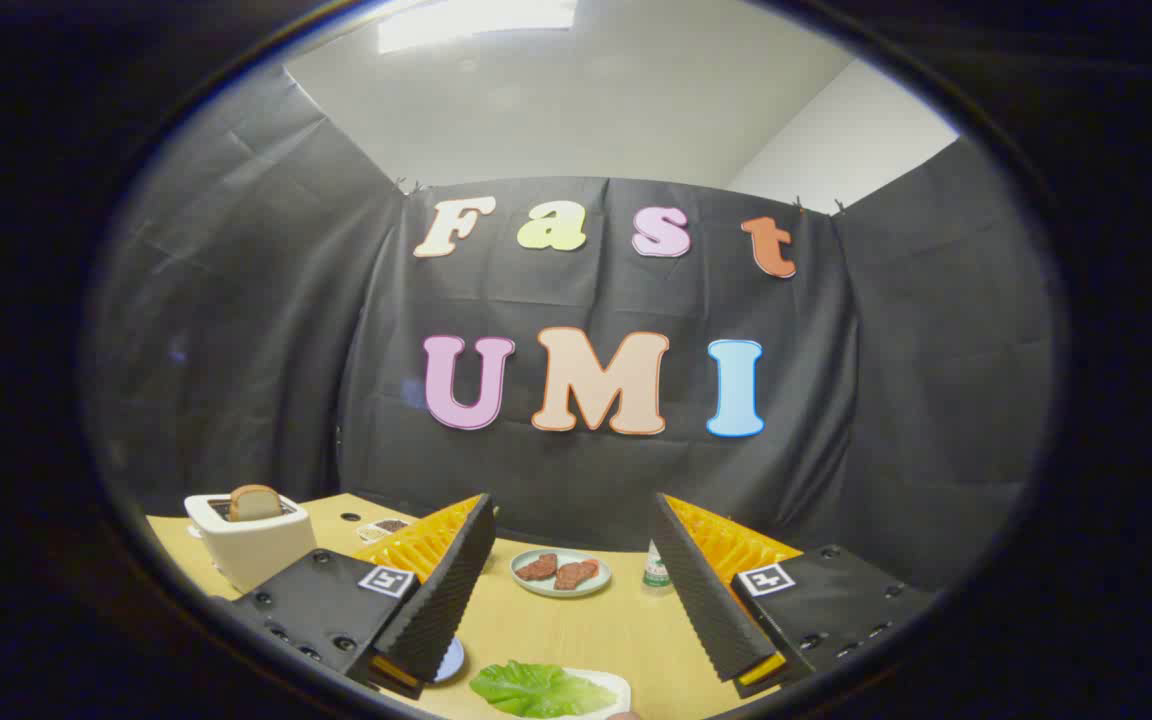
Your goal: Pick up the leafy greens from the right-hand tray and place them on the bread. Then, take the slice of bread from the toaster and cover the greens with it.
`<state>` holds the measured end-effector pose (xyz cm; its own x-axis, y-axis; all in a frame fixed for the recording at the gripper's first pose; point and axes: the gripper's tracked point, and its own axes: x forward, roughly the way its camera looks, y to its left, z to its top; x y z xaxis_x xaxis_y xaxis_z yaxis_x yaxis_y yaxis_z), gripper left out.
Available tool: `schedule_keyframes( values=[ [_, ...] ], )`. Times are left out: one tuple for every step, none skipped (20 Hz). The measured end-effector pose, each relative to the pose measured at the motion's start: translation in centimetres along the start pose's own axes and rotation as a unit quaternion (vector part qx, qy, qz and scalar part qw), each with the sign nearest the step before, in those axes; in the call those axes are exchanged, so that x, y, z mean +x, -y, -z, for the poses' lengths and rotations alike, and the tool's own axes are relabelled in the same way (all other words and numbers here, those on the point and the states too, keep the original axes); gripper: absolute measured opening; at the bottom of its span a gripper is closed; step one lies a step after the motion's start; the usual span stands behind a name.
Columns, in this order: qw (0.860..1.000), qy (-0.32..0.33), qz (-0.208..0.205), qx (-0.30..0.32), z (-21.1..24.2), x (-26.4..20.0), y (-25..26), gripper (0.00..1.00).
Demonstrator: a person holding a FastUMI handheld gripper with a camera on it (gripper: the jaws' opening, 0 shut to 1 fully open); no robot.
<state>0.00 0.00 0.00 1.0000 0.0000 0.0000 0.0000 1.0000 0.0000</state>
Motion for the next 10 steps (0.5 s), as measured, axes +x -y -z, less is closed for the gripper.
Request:
schedule_keyframes(
  values=[
    [1.000, -0.002, 0.000, -0.002, 0.1, 0.2, 0.0, 1.00],
    [1.000, -0.003, 0.002, -0.002, 0.3, 0.3, 0.2, 1.00],
    [1.000, -0.003, 0.003, 0.001, 0.2, 0.5, 0.3, 1.00],
    [1.000, -0.006, 0.002, 0.005, 0.4, 0.7, 0.1, 1.00],
    [1.000, -0.007, 0.001, 0.008, 0.5, 0.9, 0.0, 1.00],
    [1.000, -0.006, -0.001, 0.009, 0.5, 1.0, -0.1, 1.00],
    [1.000, -0.005, -0.002, 0.006, 0.4, 1.1, -0.1, 1.00],
    [1.000, -0.007, -0.005, 0.003, 0.5, 1.2, -0.2, 1.00],
    [1.000, -0.009, -0.007, 0.002, 0.5, 1.2, -0.3, 1.00],
    [1.000, -0.011, -0.009, 0.000, 0.6, 1.2, -0.4, 1.00]
  ],
)
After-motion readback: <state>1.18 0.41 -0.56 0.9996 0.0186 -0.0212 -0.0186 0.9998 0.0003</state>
